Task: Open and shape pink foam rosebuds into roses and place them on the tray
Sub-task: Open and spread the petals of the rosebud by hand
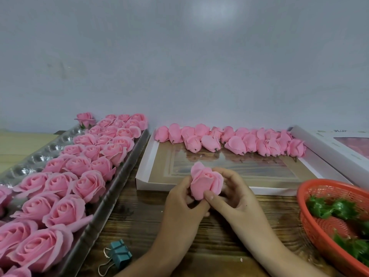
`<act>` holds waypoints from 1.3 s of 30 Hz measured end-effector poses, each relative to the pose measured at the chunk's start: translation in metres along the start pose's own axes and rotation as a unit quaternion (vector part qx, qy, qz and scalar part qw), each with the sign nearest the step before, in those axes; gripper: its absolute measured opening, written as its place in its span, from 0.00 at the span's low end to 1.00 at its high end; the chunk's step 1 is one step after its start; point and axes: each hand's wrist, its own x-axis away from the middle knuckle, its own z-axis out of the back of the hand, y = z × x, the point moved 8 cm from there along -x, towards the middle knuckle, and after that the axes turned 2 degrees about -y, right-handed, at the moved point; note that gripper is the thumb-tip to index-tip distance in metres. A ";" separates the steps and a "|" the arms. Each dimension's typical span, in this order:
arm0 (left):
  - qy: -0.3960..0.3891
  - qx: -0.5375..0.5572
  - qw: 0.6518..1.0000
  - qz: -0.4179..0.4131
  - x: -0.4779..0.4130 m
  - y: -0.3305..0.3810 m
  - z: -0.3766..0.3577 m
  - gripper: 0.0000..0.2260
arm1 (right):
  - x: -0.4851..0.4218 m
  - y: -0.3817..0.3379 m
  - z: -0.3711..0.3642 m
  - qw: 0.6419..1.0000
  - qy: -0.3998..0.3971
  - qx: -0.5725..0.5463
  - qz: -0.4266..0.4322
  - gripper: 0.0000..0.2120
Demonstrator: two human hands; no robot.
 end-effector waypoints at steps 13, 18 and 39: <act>-0.006 -0.031 0.999 0.008 0.003 0.006 0.001 0.16 | 0.002 -0.014 0.005 0.993 0.022 0.100 0.052 0.31; -0.013 -0.020 0.999 0.031 0.003 0.007 -0.001 0.13 | 0.003 -0.012 -0.002 0.997 -0.004 0.074 0.031 0.17; -0.032 -0.058 0.997 -0.035 0.005 0.017 -0.007 0.12 | 0.000 -0.007 0.007 0.999 0.032 0.002 0.019 0.15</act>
